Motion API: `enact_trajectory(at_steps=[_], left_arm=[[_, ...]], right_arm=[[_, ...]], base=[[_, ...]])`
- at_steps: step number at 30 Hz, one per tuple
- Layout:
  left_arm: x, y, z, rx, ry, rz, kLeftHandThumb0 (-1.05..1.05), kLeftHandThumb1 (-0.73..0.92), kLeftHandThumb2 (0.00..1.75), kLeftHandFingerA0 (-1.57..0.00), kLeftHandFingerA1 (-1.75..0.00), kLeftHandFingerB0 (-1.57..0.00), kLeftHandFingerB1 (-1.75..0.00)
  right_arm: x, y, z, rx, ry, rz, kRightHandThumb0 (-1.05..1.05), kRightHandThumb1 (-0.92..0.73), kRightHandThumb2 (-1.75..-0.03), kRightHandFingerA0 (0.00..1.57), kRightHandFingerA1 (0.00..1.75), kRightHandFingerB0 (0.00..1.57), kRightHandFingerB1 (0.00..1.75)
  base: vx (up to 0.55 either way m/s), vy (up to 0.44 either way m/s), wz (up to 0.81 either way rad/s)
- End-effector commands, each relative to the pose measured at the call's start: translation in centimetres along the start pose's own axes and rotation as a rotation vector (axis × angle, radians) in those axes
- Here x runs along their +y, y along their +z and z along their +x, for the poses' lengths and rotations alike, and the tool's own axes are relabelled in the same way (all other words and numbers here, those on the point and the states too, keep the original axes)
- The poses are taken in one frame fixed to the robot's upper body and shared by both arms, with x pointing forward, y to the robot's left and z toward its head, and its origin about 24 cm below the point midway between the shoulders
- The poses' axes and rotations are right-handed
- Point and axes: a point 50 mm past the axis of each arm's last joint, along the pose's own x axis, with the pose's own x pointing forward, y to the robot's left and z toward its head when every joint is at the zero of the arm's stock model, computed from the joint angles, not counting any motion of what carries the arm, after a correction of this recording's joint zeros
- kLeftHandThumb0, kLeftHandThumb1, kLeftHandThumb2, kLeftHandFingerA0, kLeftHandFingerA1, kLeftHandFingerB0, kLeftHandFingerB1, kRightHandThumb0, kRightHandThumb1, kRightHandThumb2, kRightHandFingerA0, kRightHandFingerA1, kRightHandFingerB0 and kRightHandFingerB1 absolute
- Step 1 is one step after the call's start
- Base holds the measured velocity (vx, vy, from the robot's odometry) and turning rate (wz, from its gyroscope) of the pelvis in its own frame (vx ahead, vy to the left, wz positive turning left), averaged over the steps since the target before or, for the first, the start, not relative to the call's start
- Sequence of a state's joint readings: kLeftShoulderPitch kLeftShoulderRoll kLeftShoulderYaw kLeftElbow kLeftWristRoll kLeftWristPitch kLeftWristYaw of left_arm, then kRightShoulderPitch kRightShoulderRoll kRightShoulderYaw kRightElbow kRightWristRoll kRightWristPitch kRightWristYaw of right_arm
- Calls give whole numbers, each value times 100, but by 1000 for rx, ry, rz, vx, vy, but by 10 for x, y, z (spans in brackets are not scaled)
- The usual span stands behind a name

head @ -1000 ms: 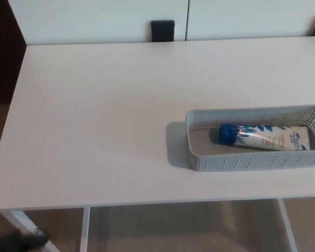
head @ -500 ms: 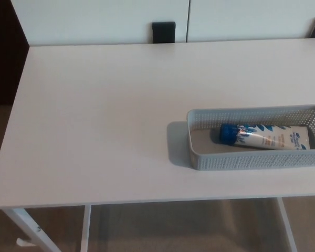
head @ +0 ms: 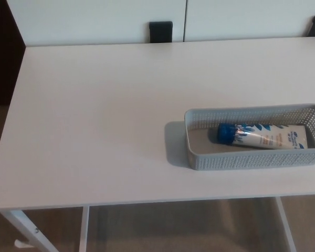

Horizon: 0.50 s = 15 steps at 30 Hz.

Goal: The robot walks towards a table in front, picks a shampoo with left hand and puts it in a small grey container

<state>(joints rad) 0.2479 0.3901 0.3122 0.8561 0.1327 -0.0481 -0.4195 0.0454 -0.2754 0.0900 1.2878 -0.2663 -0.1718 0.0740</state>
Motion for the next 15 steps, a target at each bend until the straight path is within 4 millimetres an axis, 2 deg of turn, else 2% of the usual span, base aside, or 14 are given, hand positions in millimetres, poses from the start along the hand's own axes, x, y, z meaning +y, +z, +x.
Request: enact_trajectory(at_steps=[1, 2, 3, 4, 5, 7, 10, 11, 12, 13, 14, 15], left_arm=[[14, -3, 12, 91, 391, 95, -40, 64, 59, -78, -72, -40, -42], [16, -1, 12, 91, 394, 92, -40, 65, 59, -87, -81, -44, -42], [18, -1, 12, 88, 388, 89, -46, 66, 60, -77, -71, -51, -44], [18, -1, 11, 81, 384, 102, -46, 67, 60, -77, -71, -56, -45], [18, -1, 11, 71, 381, 123, -46, 67, 60, -77, -71, -56, -45], [13, -3, 12, 64, 375, 110, -49, 67, 61, -64, -58, -52, -44], [10, -5, 12, 44, 363, 65, -50, 68, 61, -61, -61, -50, -42], [8, -3, 13, 20, 362, 35, -56, 57, 92, -51, -65, -40, -54], [7, -2, 14, 10, 364, 22, -56, 57, 92, -51, -65, -40, -54], [6, -3, 13, 6, 353, 12, -54, 72, 62, -48, -50, -42, -39], [4, -3, 13, -3, 337, 20, -64, 72, 65, -39, -44, -34, -38], [4, -3, 13, -14, 320, 38, -64, 72, 65, -39, -44, -34, -38]], right_arm=[[-29, 8, -1, -37, -105, 73, -32, -73, -62, 71, 49, 52, 40], [-29, 12, 0, -47, -101, 60, -33, -72, -62, 70, 49, 51, 40], [-28, 15, 1, -49, -104, 66, -34, -70, -62, 71, 50, 52, 41], [-28, 16, 1, -50, -105, 71, -33, -72, -62, 70, 49, 52, 40], [-28, 16, 1, -50, -106, 74, -33, -72, -62, 70, 49, 52, 40], [-28, 11, 0, -51, -114, 90, -32, -71, -61, 70, 47, 53, 41], [-27, 10, -1, -49, -125, 68, -32, -71, -61, 70, 46, 53, 40], [-29, 11, -1, -52, -126, 73, -33, -69, -61, 69, 45, 51, 39], [-29, 12, 0, -54, -127, 74, -33, -69, -61, 69, 45, 51, 39], [-29, 10, -1, -52, -122, 77, -32, -69, -60, 67, 45, 50, 39], [-29, 9, -1, -51, -118, 81, -33, -67, -60, 67, 45, 50, 38], [-29, 9, -1, -51, -113, 87, -33, -67, -60, 67, 45, 50, 38]], base=[[0, 0, 0], [0, 0, 0], [0, 0, 0], [0, 0, 0], [0, 0, 0], [0, 0, 0], [0, 0, 0], [0, 0, 0], [0, 0, 0], [0, 0, 0], [0, 0, 0], [0, 0, 0]])
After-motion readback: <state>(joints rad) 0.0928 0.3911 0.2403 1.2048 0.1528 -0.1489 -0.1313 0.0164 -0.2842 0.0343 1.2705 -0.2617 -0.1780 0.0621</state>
